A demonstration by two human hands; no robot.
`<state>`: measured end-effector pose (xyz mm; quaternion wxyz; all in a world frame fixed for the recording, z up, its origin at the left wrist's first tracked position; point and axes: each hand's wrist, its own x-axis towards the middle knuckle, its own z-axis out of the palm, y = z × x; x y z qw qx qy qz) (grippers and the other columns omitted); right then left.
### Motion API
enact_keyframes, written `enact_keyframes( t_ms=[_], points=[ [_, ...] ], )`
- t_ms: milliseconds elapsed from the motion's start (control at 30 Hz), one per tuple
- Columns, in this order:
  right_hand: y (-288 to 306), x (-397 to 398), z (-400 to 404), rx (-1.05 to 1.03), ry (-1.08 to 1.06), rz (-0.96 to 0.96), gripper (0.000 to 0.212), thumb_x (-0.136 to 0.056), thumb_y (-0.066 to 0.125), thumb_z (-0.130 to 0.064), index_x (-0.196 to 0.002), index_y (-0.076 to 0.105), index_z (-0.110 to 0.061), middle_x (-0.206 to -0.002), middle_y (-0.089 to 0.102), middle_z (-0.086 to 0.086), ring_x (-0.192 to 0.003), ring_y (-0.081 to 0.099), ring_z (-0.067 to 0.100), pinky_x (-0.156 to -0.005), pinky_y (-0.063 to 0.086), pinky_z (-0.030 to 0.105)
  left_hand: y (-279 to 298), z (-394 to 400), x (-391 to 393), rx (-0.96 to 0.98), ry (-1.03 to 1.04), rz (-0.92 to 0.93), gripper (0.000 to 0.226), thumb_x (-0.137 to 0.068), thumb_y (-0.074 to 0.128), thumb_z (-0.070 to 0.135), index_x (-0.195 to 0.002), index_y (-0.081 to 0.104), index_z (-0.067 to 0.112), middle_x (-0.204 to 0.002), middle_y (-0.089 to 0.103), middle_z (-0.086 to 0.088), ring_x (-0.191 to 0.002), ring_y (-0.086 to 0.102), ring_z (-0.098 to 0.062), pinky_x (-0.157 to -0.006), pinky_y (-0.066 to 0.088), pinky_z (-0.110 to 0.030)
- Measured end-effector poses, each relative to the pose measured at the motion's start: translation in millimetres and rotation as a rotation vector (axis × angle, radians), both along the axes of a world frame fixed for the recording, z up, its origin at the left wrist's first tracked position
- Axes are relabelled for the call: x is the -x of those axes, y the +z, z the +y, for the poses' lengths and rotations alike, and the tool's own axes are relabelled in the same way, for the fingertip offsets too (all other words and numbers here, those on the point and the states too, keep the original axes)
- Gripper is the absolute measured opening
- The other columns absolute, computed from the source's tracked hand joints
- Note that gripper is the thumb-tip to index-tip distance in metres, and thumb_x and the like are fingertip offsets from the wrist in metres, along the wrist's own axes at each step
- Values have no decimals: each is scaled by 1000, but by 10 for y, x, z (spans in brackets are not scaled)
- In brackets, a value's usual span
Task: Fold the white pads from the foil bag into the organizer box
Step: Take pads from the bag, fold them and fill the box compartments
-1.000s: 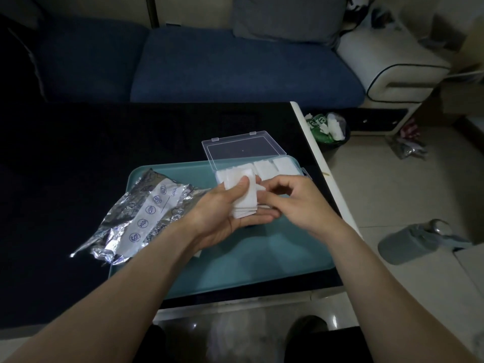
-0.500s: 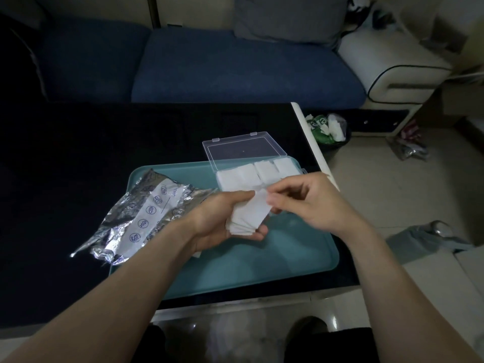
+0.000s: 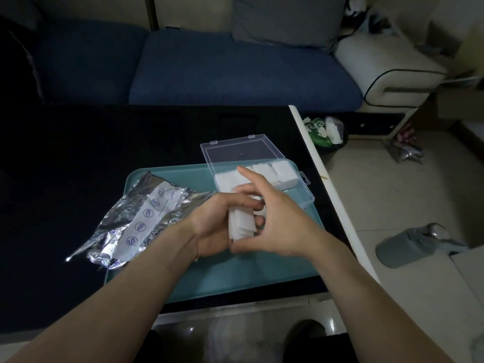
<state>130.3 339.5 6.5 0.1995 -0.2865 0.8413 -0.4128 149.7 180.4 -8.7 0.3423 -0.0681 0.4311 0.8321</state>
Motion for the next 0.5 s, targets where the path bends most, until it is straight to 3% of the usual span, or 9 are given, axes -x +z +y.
enact_keyframes(
  t_ms=[100, 200, 267, 367, 433, 500],
  points=[
    [-2, 6, -30, 94, -48, 65, 111, -63, 95, -26, -152, 31, -39, -119, 58, -20, -111, 59, -1, -89, 56, 23, 6, 37, 2, -102, 65, 59, 34, -83, 63, 12, -116, 58, 15, -108, 50, -11, -85, 50, -20, -74, 47, -34],
    [17, 16, 2, 57, -30, 63, 118, -58, 97, -31, -153, 27, -41, -130, 51, -20, -118, 51, -5, -92, 48, 12, 0, 39, 8, -67, 181, -38, 8, -85, 65, 12, -92, 65, 14, -80, 55, -6, -70, 52, -18, -59, 53, -30],
    [3, -3, -19, -33, -26, 62, 123, -54, 98, -38, -152, 23, -46, -137, 47, -22, -123, 47, -4, -98, 48, 18, -7, 47, -6, -31, 174, -52, 9, -82, 69, 13, -88, 63, 14, -73, 51, -6, -63, 55, -20, -56, 53, -29],
    [-38, -10, -61, -66, -75, 133, 107, -57, 95, -45, -147, 37, -42, -125, 58, -16, -117, 55, 7, -100, 51, 34, 13, 108, -37, 3, 155, 10, 17, -81, 66, 12, -97, 64, 14, -79, 62, -9, -67, 62, -20, -59, 54, -27],
    [-16, -23, -74, -73, -84, 183, 101, -59, 93, -49, -145, 41, -40, -123, 58, -15, -116, 54, 8, -102, 49, 35, 27, 133, -33, 4, 193, 11, 13, -81, 63, 13, -94, 63, 12, -77, 66, -9, -65, 64, -18, -58, 54, -26],
    [5, -38, -76, -112, -52, 181, 108, -59, 93, -50, -149, 34, -40, -134, 52, -15, -123, 46, 5, -107, 42, 30, 9, 114, -12, 52, 240, 2, 14, -79, 69, 12, -90, 61, 10, -72, 60, -9, -59, 58, -18, -53, 51, -26]
  ],
)
